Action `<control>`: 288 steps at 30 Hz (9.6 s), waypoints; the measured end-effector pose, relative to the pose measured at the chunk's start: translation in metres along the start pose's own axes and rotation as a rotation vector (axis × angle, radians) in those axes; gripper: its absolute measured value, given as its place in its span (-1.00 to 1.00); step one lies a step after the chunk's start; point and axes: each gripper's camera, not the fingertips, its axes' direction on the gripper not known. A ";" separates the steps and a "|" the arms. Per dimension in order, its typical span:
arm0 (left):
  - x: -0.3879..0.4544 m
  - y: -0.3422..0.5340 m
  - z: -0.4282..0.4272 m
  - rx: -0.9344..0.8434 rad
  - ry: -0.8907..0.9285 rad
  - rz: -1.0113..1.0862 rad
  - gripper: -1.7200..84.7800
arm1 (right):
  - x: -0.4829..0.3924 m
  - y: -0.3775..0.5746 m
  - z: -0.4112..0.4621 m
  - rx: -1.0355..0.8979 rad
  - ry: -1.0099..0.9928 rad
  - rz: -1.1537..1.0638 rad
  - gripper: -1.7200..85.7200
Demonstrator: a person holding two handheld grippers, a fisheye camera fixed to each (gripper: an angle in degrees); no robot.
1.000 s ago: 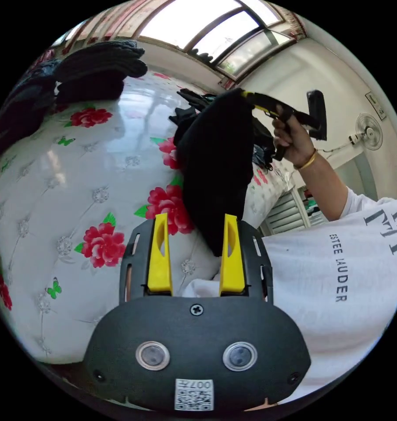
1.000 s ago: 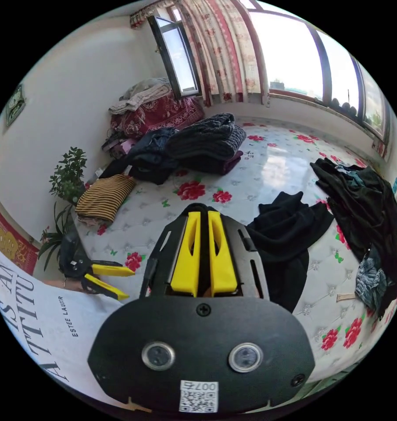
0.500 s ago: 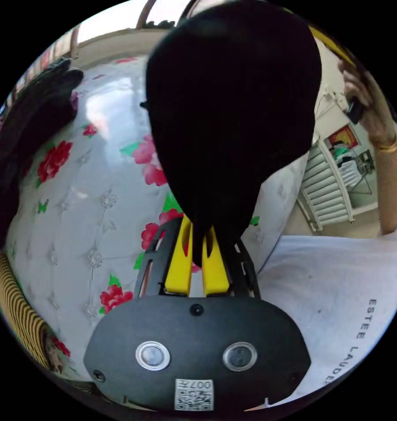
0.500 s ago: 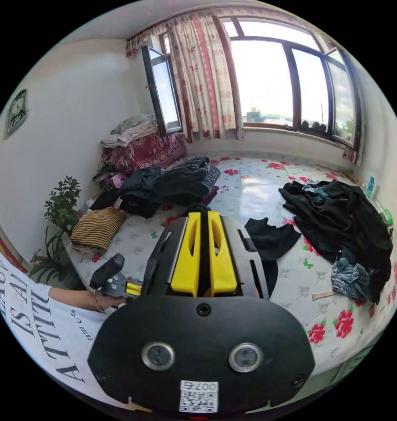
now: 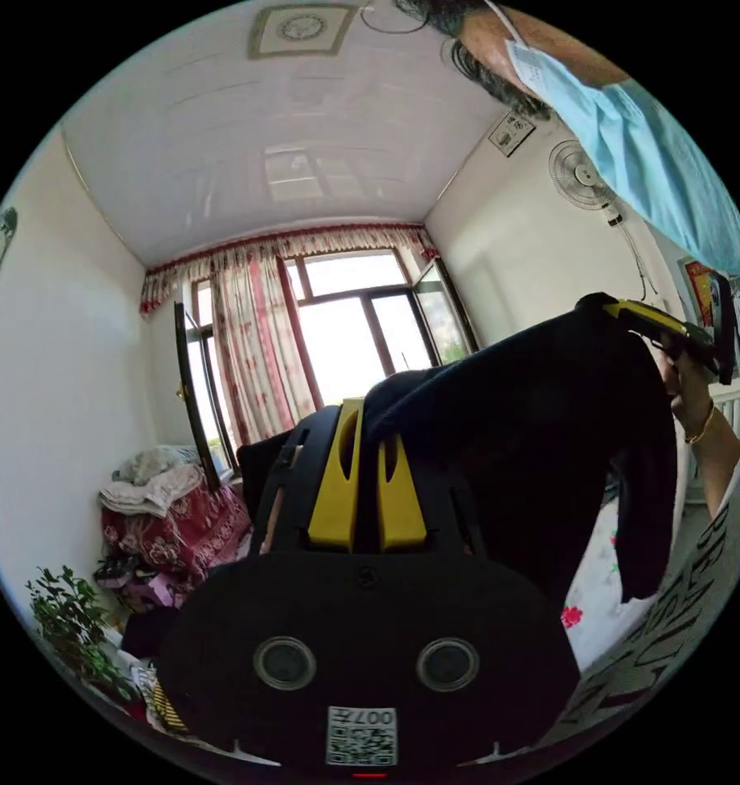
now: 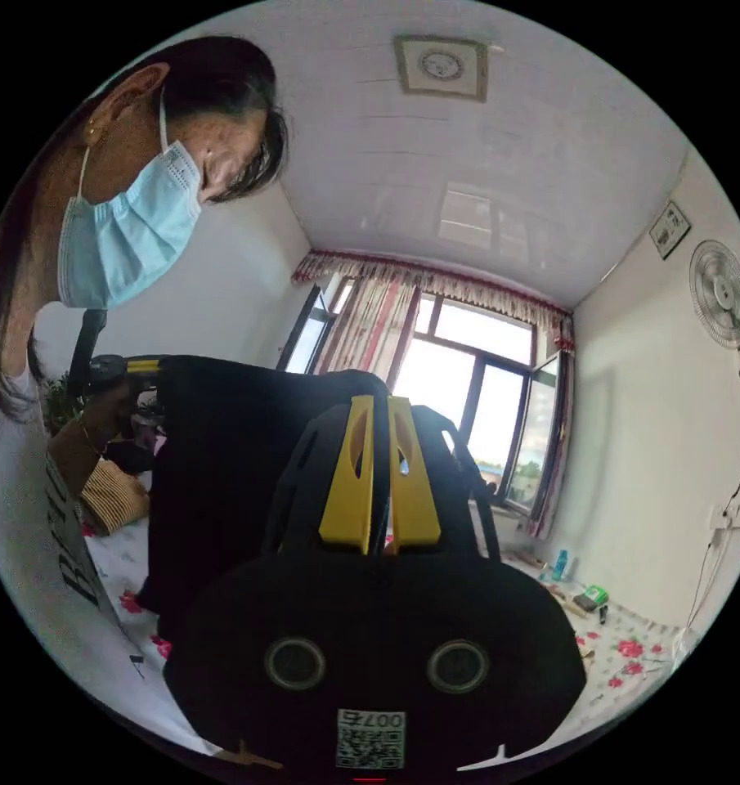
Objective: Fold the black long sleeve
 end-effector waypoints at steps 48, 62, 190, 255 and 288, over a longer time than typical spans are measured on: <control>-0.228 0.465 0.301 -1.300 -0.534 -0.527 -0.96 | 0.424 0.598 0.367 -1.147 0.243 0.568 -0.85; -0.102 0.499 0.157 -1.403 0.301 -0.555 -0.76 | 0.099 0.749 0.139 -1.527 -0.626 0.332 -0.79; 0.104 0.559 0.289 -1.059 0.876 -0.062 -0.72 | 0.470 0.697 0.383 -1.303 0.203 0.795 -0.81; -0.178 0.593 0.084 -1.422 0.441 -0.673 -0.66 | -0.056 0.622 0.145 -1.515 -0.583 0.630 -0.81; -0.277 0.533 0.204 -1.247 0.900 -0.904 -0.98 | 0.110 0.596 0.270 -1.387 -1.005 0.650 -0.96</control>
